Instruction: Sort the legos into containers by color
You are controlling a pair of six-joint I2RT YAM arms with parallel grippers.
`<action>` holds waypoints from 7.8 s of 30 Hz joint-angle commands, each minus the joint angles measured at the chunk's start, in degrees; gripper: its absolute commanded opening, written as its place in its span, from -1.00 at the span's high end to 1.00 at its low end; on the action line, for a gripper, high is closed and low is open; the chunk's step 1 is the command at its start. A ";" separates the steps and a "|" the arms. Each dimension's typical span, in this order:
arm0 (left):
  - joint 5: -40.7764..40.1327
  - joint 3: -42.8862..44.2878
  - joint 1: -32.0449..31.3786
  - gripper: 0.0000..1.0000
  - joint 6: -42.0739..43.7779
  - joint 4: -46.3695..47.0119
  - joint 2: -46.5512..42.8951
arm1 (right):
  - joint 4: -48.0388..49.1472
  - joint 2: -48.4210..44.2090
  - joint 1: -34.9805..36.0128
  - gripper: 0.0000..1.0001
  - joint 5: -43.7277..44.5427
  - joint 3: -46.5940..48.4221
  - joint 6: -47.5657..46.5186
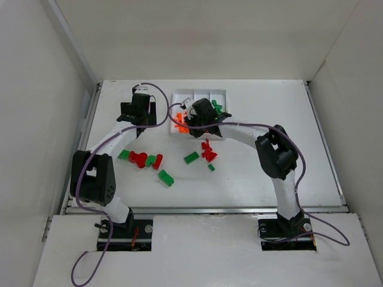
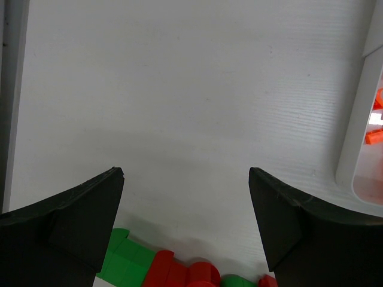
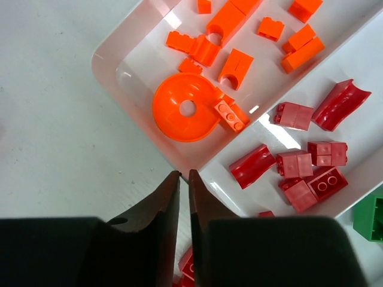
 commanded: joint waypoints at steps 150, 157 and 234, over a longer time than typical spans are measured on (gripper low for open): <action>2.47 -7.01 -2.85 -0.54 4.12 -1.09 -13.24 | -9.76 -2.96 -0.68 -0.39 10.97 -5.37 17.88; 1.94 -7.01 -2.85 -0.54 4.12 -1.09 -13.24 | -10.28 -0.58 -0.16 -0.25 13.95 -2.21 16.57; 0.27 -8.59 -3.38 -0.54 4.65 -0.04 -13.24 | -12.49 -0.19 -2.71 -0.53 20.37 17.69 7.00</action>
